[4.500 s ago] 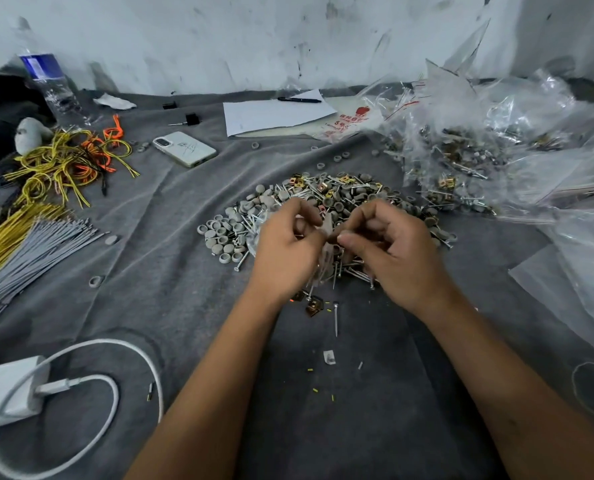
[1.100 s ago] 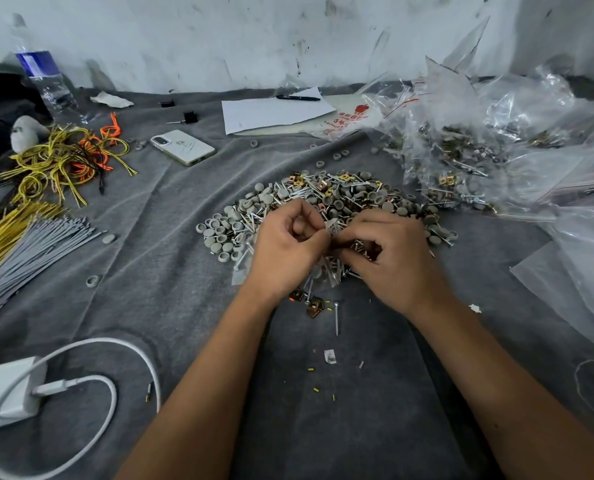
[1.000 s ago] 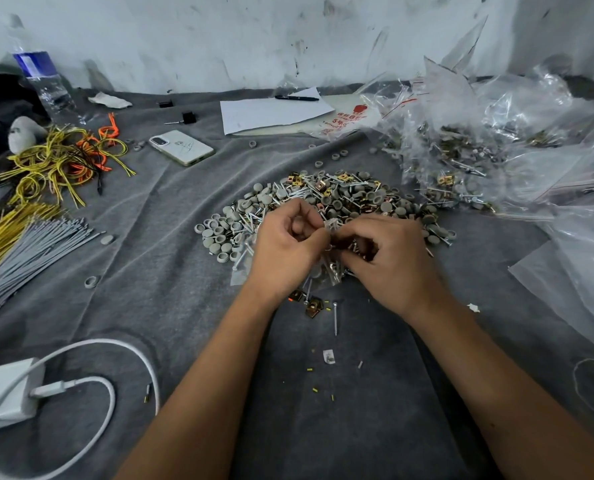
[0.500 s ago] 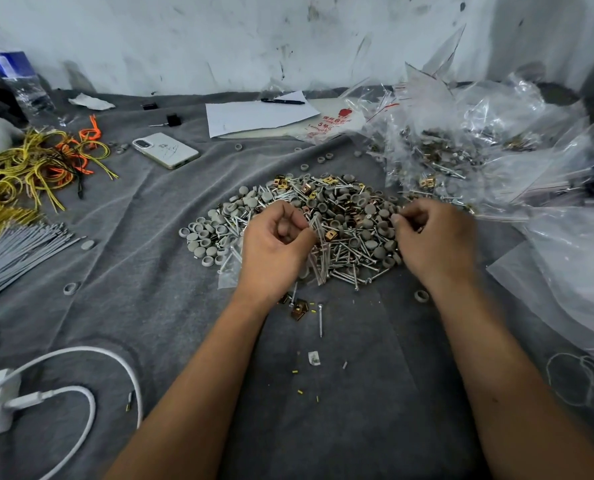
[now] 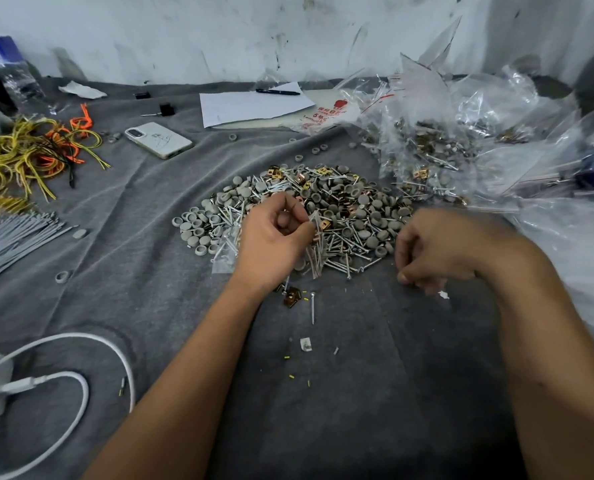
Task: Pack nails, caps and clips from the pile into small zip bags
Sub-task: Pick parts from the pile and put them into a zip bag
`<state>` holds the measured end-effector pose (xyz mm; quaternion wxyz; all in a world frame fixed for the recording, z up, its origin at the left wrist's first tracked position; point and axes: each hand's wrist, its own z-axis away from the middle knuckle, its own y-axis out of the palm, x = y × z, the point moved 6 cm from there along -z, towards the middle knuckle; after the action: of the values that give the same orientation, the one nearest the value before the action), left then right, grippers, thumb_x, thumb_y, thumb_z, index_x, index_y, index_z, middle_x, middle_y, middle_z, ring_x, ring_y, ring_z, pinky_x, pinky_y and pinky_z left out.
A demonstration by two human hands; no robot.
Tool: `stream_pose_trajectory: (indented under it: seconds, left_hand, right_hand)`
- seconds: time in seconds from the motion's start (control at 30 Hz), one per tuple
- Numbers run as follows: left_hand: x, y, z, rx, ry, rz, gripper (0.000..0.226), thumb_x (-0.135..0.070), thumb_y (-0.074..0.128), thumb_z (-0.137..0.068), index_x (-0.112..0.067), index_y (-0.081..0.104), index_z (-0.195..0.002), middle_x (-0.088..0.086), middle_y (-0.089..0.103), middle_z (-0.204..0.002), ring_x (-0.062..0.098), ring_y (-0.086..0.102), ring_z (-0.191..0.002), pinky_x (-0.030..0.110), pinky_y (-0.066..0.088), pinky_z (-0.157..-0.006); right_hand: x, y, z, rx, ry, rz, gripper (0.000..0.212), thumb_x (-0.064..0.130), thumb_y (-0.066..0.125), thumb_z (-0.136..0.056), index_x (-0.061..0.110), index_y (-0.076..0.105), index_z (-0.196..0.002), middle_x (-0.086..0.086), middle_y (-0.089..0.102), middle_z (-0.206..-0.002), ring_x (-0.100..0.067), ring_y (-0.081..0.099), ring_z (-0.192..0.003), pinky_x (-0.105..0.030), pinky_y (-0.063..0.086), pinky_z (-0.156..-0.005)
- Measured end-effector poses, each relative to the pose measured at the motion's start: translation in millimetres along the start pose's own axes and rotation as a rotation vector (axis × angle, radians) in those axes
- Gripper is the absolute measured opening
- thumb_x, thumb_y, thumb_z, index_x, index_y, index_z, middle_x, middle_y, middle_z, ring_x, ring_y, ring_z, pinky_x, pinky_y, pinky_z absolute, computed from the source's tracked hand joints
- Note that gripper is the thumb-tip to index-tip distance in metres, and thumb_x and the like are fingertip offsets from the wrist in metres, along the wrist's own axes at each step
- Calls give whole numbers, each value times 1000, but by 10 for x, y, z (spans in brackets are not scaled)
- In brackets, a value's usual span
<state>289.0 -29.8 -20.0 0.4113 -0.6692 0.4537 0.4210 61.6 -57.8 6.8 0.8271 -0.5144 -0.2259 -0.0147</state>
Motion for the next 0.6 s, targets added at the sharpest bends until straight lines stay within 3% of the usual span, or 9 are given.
stream_pose_trajectory:
  seconds: [0.1, 0.2, 0.3, 0.47, 0.6]
  left_hand:
    - [7, 13, -10, 13, 1, 5, 14, 5, 69, -88, -5, 59, -84, 12, 50, -58, 24, 48, -47, 31, 44, -45]
    - [8, 20, -17, 9, -16, 48, 14, 8, 68, -88, -2, 58, -84, 10, 51, -53, 21, 48, -41, 27, 42, -43]
    - [12, 9, -33, 14, -58, 126, 19, 15, 62, -89, -3, 56, -83, -2, 51, -44, 14, 45, -33, 21, 38, -39]
    - [17, -22, -40, 99, -166, 281, 19, 15, 58, -91, -4, 58, -88, 4, 49, -49, 12, 40, -35, 17, 34, -39]
    - [23, -81, -63, 135, -200, 365, 17, 9, 60, -90, -8, 59, -87, 3, 51, -55, 9, 39, -38, 17, 33, -37]
  right_hand:
    - [202, -136, -26, -270, -296, -382, 15, 1, 80, -84, 12, 72, -87, -4, 76, -72, -20, 75, -61, -34, 61, -58]
    - [523, -107, -9, -479, -591, -619, 21, 9, 88, -78, 18, 74, -90, 2, 77, -83, -14, 76, -73, -26, 60, -62]
    - [709, 112, -53, -522, -682, -499, 25, 9, 90, -74, 24, 76, -89, 13, 76, -83, -6, 73, -77, -18, 56, -72]
    - [720, 253, -93, -595, -696, -284, 22, 5, 89, -74, 20, 80, -88, 29, 65, -80, 8, 63, -68, -3, 42, -65]
    - [708, 271, -79, -655, -670, -269, 16, 11, 90, -75, 17, 79, -86, 29, 61, -77, 4, 60, -65, -5, 40, -62]
